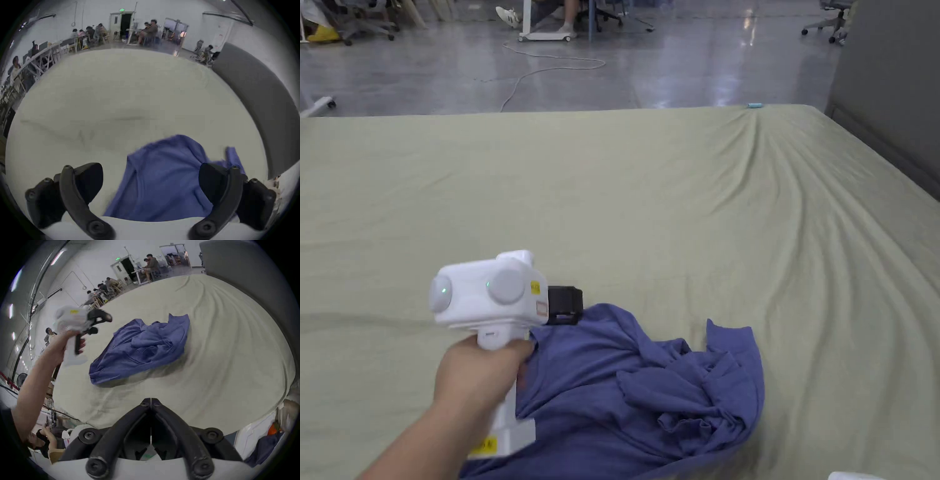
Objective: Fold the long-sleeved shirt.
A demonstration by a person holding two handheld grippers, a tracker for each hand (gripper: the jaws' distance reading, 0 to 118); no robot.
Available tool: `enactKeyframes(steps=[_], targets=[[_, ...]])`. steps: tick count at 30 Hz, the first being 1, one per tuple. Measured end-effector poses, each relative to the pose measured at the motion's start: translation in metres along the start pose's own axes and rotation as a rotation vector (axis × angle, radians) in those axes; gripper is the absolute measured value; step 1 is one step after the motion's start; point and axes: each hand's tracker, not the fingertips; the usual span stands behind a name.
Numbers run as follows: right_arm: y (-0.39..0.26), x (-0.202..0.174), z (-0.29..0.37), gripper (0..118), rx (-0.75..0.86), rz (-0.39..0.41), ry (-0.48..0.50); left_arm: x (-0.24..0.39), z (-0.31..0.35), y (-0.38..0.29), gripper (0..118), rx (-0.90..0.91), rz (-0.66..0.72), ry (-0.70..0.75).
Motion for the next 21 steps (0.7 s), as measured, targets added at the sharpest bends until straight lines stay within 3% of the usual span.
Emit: enactKeyframes(steps=[2,3,4,5,6,7,8,9,10,12,13,15,16,19,20,21], targets=[[0.0,0.005,-0.006,0,-0.02,0.001,-0.024,0.0,-0.044,0.007,114,-0.076,-0.04,0.043],[0.001,0.007,-0.009,0,-0.03,0.003,-0.038,0.001,-0.063,0.005,101,-0.125,-0.069,0.066],[0.003,0.008,-0.011,0,-0.036,0.005,-0.051,0.003,-0.078,0.001,79,-0.176,-0.084,0.064],[0.006,0.013,-0.012,0,-0.041,0.009,-0.063,0.005,-0.091,-0.003,74,-0.27,-0.116,0.048],[0.011,0.015,-0.015,0,-0.045,0.013,-0.075,0.006,-0.079,-0.009,72,-0.208,-0.194,0.137],[0.017,0.016,-0.017,0,-0.049,0.019,-0.087,0.013,-0.071,-0.008,62,-0.139,-0.203,0.11],[0.027,0.017,-0.019,0,-0.05,0.026,-0.094,0.016,-0.068,-0.009,46,-0.155,-0.211,0.105],[0.036,0.021,-0.021,5,-0.045,0.033,-0.094,0.018,-0.062,-0.009,7,-0.15,-0.251,0.118],[0.048,0.022,-0.023,32,-0.034,0.04,-0.097,0.026,-0.045,-0.019,0,-0.139,-0.277,0.114],[0.078,0.024,-0.035,118,-0.014,0.052,-0.103,0.02,-0.028,-0.023,0,-0.158,-0.194,0.018],[0.09,0.026,-0.044,116,-0.024,0.048,-0.131,0.017,-0.021,-0.024,0,-0.165,-0.159,0.003],[0.117,0.029,-0.059,116,0.006,0.075,-0.278,0.003,-0.021,-0.006,0,-0.136,-0.153,0.002],[0.129,0.026,-0.072,116,0.01,0.084,-0.259,0.001,-0.017,-0.004,0,-0.131,-0.15,0.004],[0.144,0.029,-0.112,116,-0.086,0.114,-0.334,0.0,-0.01,-0.002,0,-0.116,-0.159,0.004],[0.145,0.028,-0.123,111,-0.089,0.118,-0.331,0.0,-0.008,-0.001,0,-0.113,-0.169,0.006],[0.145,0.029,-0.131,91,-0.088,0.136,-0.332,-0.001,-0.008,0.0,0,-0.112,-0.175,0.007]])
